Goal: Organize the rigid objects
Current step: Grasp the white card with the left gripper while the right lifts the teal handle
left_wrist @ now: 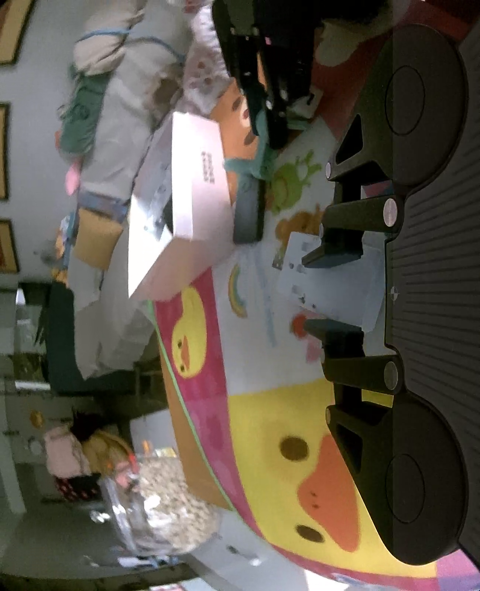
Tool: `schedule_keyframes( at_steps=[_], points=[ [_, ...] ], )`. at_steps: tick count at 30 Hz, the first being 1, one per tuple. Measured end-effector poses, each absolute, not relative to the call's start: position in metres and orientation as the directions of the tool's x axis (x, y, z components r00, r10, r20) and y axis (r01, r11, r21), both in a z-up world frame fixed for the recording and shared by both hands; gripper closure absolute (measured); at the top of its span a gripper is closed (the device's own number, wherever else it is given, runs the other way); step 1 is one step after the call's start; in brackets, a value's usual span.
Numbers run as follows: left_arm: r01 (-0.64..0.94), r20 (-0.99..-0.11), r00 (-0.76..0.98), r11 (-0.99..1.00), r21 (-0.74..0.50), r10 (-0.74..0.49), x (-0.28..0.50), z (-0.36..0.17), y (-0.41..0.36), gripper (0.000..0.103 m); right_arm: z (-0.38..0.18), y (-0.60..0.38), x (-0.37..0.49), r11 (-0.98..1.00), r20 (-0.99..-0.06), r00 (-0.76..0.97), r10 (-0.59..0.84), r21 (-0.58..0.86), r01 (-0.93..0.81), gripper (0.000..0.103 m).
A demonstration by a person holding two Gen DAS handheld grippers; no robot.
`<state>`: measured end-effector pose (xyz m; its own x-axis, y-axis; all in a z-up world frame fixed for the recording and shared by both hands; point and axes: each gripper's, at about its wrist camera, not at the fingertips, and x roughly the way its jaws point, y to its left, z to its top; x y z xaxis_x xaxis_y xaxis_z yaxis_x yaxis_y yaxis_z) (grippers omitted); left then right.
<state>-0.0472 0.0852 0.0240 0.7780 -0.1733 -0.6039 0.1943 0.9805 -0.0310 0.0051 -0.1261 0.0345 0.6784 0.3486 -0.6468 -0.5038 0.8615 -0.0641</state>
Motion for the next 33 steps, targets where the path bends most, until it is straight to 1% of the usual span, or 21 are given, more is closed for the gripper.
schedule_keyframes(
  at_steps=[2,6,7,8,9,12,13,14,15,17,19,21,23,25,28,29,30,32,33],
  points=[
    [0.215,-0.608,0.774,0.977,-0.012,-0.178,-0.046,0.025,0.077,0.070,0.032,-0.139,0.005,0.878,-0.648,0.680,0.343,-0.037,-0.478,0.079],
    [0.258,-0.616,0.762,0.966,0.008,-0.199,-0.046,0.028,0.062,0.070,0.024,-0.151,0.003,0.888,-0.631,0.686,0.363,0.011,-0.460,0.072],
    [0.268,-0.620,0.758,0.963,0.016,-0.201,-0.047,0.028,0.059,0.070,0.024,-0.153,0.003,0.889,-0.629,0.687,0.365,0.017,-0.457,0.069],
    [0.274,-0.622,0.758,0.961,0.026,-0.199,-0.047,0.028,0.056,0.070,0.024,-0.154,0.004,0.892,-0.629,0.687,0.364,0.023,-0.452,0.061],
    [0.279,-0.623,0.757,0.960,0.033,-0.198,-0.046,0.027,0.054,0.070,0.023,-0.153,0.005,0.893,-0.630,0.685,0.365,0.030,-0.448,0.058],
    [0.285,-0.630,0.750,0.958,0.036,-0.200,-0.044,0.027,0.051,0.070,0.024,-0.159,0.007,0.895,-0.628,0.681,0.377,0.056,-0.443,0.052],
    [0.292,-0.633,0.746,0.956,0.031,-0.208,-0.044,0.027,0.049,0.069,0.024,-0.158,0.007,0.896,-0.628,0.681,0.376,0.060,-0.439,0.050],
    [0.306,-0.641,0.736,0.952,0.027,-0.219,-0.044,0.026,0.047,0.066,0.024,-0.159,0.007,0.897,-0.627,0.681,0.378,0.066,-0.437,0.049],
    [0.321,-0.639,0.738,0.946,0.049,-0.218,-0.046,0.025,0.042,0.062,0.024,-0.158,0.008,0.897,-0.627,0.681,0.379,0.070,-0.436,0.048],
    [0.345,-0.635,0.745,0.933,0.102,-0.206,-0.050,0.023,0.032,0.058,0.024,-0.160,0.009,0.899,-0.625,0.681,0.381,0.077,-0.432,0.047],
    [0.359,-0.637,0.745,0.923,0.136,-0.196,-0.052,0.020,0.023,0.049,0.024,-0.161,0.010,0.899,-0.624,0.681,0.384,0.085,-0.429,0.047],
    [0.358,-0.638,0.746,0.922,0.146,-0.188,-0.051,0.019,0.019,0.048,0.024,-0.162,0.010,0.899,-0.623,0.680,0.387,0.092,-0.427,0.046],
    [0.360,-0.640,0.742,0.924,0.127,-0.202,-0.051,0.021,0.019,0.049,0.024,-0.162,0.010,0.900,-0.622,0.680,0.388,0.094,-0.427,0.045],
    [0.347,-0.624,0.755,0.930,0.121,-0.200,-0.053,0.025,0.022,0.049,0.024,-0.162,0.010,0.900,-0.622,0.680,0.387,0.096,-0.425,0.044],
    [0.270,-0.601,0.792,0.944,0.188,-0.107,-0.053,0.027,0.026,0.050,0.024,-0.163,0.011,0.901,-0.622,0.680,0.388,0.100,-0.422,0.043],
    [0.252,-0.606,0.791,0.946,0.202,-0.081,-0.051,0.025,0.028,0.051,0.024,-0.163,0.011,0.901,-0.622,0.680,0.388,0.100,-0.423,0.043],
    [0.248,-0.618,0.782,0.949,0.195,-0.077,-0.049,0.024,0.031,0.048,0.024,-0.163,0.010,0.901,-0.622,0.680,0.388,0.099,-0.423,0.043],
    [0.246,-0.645,0.758,0.958,0.148,-0.095,-0.045,0.022,0.037,0.049,0.024,-0.163,0.010,0.901,-0.622,0.681,0.388,0.098,-0.423,0.042],
    [0.242,-0.670,0.737,0.961,0.133,-0.093,-0.041,0.018,0.039,0.048,0.024,-0.163,0.010,0.901,-0.622,0.680,0.388,0.099,-0.423,0.042]
  ],
)
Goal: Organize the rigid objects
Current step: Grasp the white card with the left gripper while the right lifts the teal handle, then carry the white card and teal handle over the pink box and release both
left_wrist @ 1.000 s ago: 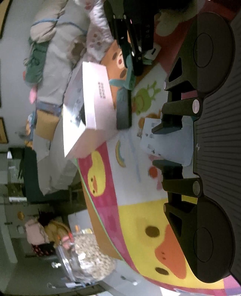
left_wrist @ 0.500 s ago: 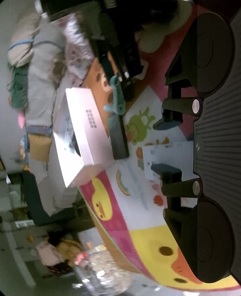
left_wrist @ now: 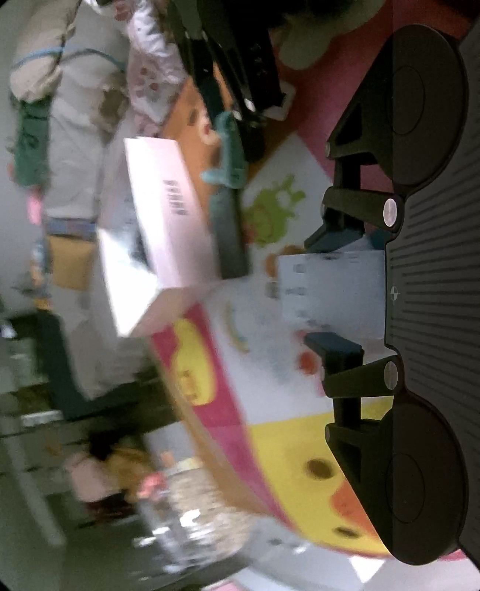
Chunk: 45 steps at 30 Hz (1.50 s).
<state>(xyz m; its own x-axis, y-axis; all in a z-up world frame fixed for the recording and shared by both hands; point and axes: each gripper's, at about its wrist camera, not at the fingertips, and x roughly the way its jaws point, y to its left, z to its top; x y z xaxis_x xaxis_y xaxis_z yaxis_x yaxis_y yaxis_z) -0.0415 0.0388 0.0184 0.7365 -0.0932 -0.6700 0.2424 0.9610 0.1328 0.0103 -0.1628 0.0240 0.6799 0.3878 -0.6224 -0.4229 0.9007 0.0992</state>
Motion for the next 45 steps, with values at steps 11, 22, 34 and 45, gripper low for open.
schedule_keyframes(
  at_steps=[11,22,34,45],
  points=[
    [0.120,-0.670,0.718,0.982,-0.149,-0.189,-0.023,0.011,0.065,0.047,0.024,-0.163,0.010,0.902,-0.622,0.681,0.386,0.099,-0.421,0.039],
    [0.114,-0.580,0.783,0.969,-0.219,-0.223,-0.042,0.002,0.075,0.050,0.024,-0.147,0.004,0.901,-0.628,0.705,0.329,-0.014,-0.434,0.039],
    [0.106,-0.554,0.796,0.957,-0.272,-0.245,-0.044,0.000,0.081,0.050,0.033,-0.121,-0.018,0.796,-0.648,0.632,0.426,-0.064,-0.602,0.078],
    [0.106,-0.564,0.797,0.968,-0.225,-0.219,-0.044,0.000,0.077,0.050,0.038,-0.153,-0.029,0.875,-0.556,0.813,0.171,-0.294,-0.385,0.039]
  ],
)
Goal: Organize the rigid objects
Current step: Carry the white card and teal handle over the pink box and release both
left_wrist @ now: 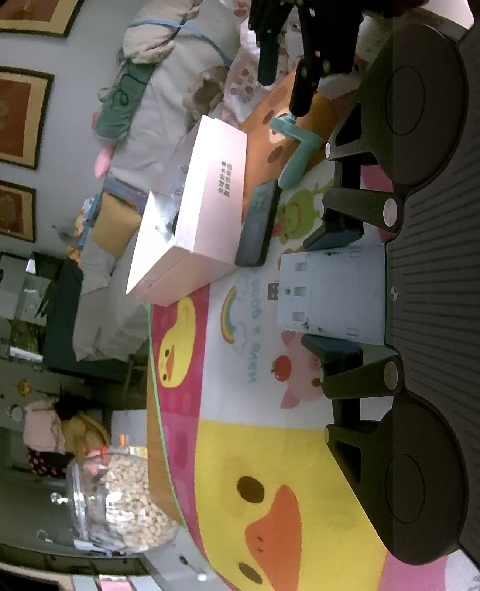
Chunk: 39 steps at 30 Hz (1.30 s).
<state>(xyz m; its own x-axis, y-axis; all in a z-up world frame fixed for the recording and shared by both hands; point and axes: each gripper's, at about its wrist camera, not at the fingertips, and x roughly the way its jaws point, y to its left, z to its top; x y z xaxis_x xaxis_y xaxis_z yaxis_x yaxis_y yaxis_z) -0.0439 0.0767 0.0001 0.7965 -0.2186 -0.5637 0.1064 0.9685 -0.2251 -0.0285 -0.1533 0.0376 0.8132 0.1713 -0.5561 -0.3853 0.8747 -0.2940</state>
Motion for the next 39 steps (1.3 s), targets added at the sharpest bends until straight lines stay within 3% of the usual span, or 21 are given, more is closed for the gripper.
schedule_keyframes(
  at_steps=[2,4,10,14,17,22,28,39],
  points=[
    [0.107,-0.564,0.796,0.969,-0.223,-0.218,-0.044,0.000,0.077,0.050,0.043,-0.163,-0.028,0.897,-0.574,0.779,0.253,-0.161,-0.411,0.028],
    [0.107,-0.566,0.796,0.970,-0.219,-0.215,-0.044,0.000,0.076,0.050,0.045,-0.166,-0.025,0.900,-0.585,0.749,0.311,-0.072,-0.430,0.027],
    [0.107,-0.567,0.796,0.972,-0.210,-0.211,-0.044,0.001,0.074,0.050,0.033,-0.149,-0.007,0.869,-0.622,0.715,0.320,-0.108,-0.483,0.024],
    [0.107,-0.568,0.796,0.972,-0.207,-0.209,-0.044,0.001,0.074,0.050,0.024,-0.149,0.010,0.867,-0.667,0.665,0.336,-0.058,-0.495,0.025],
    [0.108,-0.562,0.798,0.970,-0.219,-0.216,-0.044,0.001,0.075,0.050,0.026,-0.151,0.010,0.868,-0.663,0.660,0.353,-0.031,-0.496,0.032],
    [0.106,-0.540,0.813,0.968,-0.229,-0.217,-0.049,0.004,0.076,0.050,0.044,-0.154,-0.006,0.871,-0.611,0.704,0.362,-0.048,-0.489,0.032],
    [0.238,-0.521,0.799,0.953,-0.185,-0.301,-0.062,0.027,0.051,0.050,0.079,-0.179,-0.024,0.901,-0.523,0.778,0.348,-0.041,-0.431,0.032],
    [0.326,-0.309,0.887,0.940,-0.103,-0.342,0.012,0.128,0.005,0.050,0.100,-0.244,-0.023,0.972,-0.419,0.881,0.221,0.025,-0.232,0.032]
  ],
)
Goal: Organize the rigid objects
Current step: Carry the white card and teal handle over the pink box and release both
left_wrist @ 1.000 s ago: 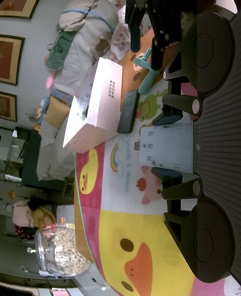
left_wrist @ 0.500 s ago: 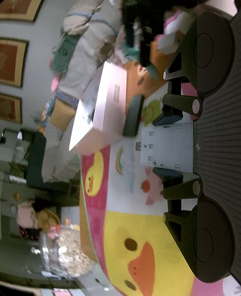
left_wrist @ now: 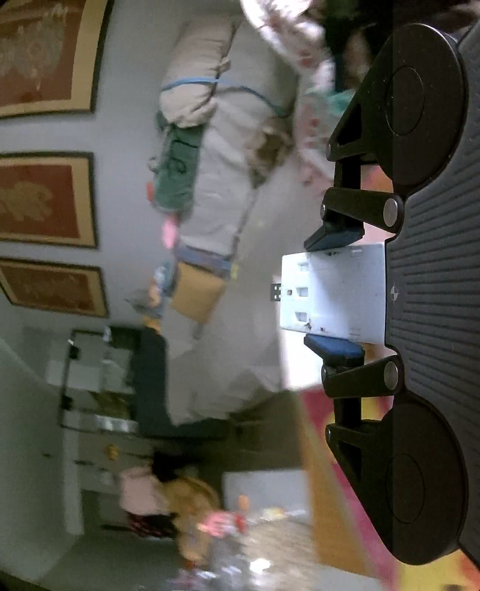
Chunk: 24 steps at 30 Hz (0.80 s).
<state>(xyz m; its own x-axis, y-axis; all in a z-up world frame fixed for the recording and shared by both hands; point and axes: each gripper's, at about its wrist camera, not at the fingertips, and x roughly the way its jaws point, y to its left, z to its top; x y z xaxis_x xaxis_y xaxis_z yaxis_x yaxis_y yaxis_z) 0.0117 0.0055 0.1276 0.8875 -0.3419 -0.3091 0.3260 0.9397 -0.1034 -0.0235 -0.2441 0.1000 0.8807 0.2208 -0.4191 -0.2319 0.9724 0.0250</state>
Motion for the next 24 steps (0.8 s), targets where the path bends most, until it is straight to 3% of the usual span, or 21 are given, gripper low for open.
schedule_keyframes(
  at_steps=[2,5,12,16,21,24],
  points=[
    [0.353,-0.323,0.863,0.921,-0.164,-0.388,0.050,0.137,-0.004,0.050,0.099,-0.249,-0.021,0.973,-0.420,0.880,0.223,0.042,-0.226,0.032],
    [0.288,-0.406,0.842,0.932,-0.220,-0.356,0.106,0.136,-0.018,0.052,0.095,-0.252,-0.019,0.974,-0.425,0.878,0.218,0.039,-0.223,0.032],
    [0.231,-0.310,0.913,0.962,-0.145,-0.266,0.093,0.118,-0.009,0.052,0.086,-0.255,-0.019,0.979,-0.443,0.875,0.194,0.028,-0.203,0.032],
    [0.179,-0.428,0.875,0.973,-0.146,-0.225,0.054,0.094,0.012,0.052,0.080,-0.253,-0.012,0.979,-0.467,0.862,0.196,0.043,-0.200,0.032],
    [0.148,-0.607,0.733,0.943,-0.299,-0.307,0.012,0.053,0.046,0.052,0.085,-0.242,0.012,0.970,-0.484,0.841,0.241,0.103,-0.219,0.032],
    [0.137,-0.653,0.702,0.954,-0.266,-0.283,-0.001,0.038,0.053,0.053,0.105,-0.224,0.038,0.961,-0.457,0.845,0.278,0.135,-0.243,0.032]
  ],
)
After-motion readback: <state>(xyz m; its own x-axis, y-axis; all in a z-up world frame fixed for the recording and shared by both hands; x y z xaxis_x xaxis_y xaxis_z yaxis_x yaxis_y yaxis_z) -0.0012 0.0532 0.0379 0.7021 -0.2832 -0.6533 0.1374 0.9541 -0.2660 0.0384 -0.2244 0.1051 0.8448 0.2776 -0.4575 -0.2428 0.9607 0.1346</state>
